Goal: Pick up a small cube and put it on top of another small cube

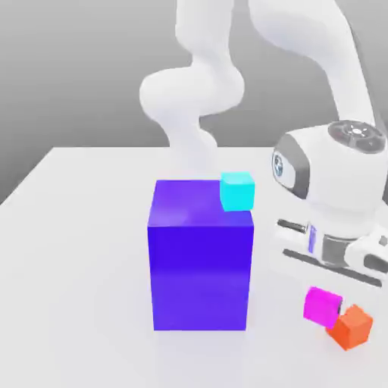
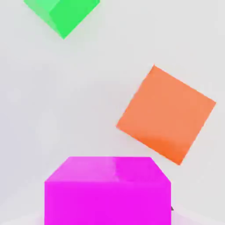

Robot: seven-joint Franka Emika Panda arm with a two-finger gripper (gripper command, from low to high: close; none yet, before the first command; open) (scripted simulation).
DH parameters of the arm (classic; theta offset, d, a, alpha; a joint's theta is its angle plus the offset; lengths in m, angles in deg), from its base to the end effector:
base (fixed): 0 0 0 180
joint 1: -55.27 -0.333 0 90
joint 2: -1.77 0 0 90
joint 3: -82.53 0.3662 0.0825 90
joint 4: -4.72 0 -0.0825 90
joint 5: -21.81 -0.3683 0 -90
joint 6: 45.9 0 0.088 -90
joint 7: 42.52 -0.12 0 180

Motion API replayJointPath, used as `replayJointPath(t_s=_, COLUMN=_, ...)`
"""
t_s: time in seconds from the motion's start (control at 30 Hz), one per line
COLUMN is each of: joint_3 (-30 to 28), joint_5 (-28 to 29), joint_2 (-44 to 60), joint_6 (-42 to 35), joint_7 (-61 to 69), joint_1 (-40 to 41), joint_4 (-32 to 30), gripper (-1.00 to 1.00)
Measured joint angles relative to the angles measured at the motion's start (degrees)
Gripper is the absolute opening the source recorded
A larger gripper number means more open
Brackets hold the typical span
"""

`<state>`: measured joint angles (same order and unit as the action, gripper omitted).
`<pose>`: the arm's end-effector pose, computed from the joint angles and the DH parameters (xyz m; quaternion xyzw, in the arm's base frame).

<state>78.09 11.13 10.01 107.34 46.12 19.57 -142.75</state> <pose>0.3815 0.2257 0.2582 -0.5710 -0.8199 0.0016 0.0403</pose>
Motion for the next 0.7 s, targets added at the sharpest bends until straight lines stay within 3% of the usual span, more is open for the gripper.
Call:
replayJointPath(t_s=0.17, joint_3=2.8, joint_5=1.8, joint_2=-8.0, joint_6=-0.2, joint_7=5.8, joint_1=-5.2, joint_4=-7.1, gripper=-1.00)
replayJointPath(t_s=0.33, joint_3=5.6, joint_5=8.4, joint_2=-16.4, joint_6=0.2, joint_7=8.2, joint_1=-7.6, joint_4=-14.5, gripper=-1.00)
replayJointPath(t_s=0.7, joint_3=7.3, joint_5=23.9, joint_2=-10.4, joint_6=4.4, joint_7=-1.4, joint_1=-3.3, joint_4=-15.0, gripper=-1.00)
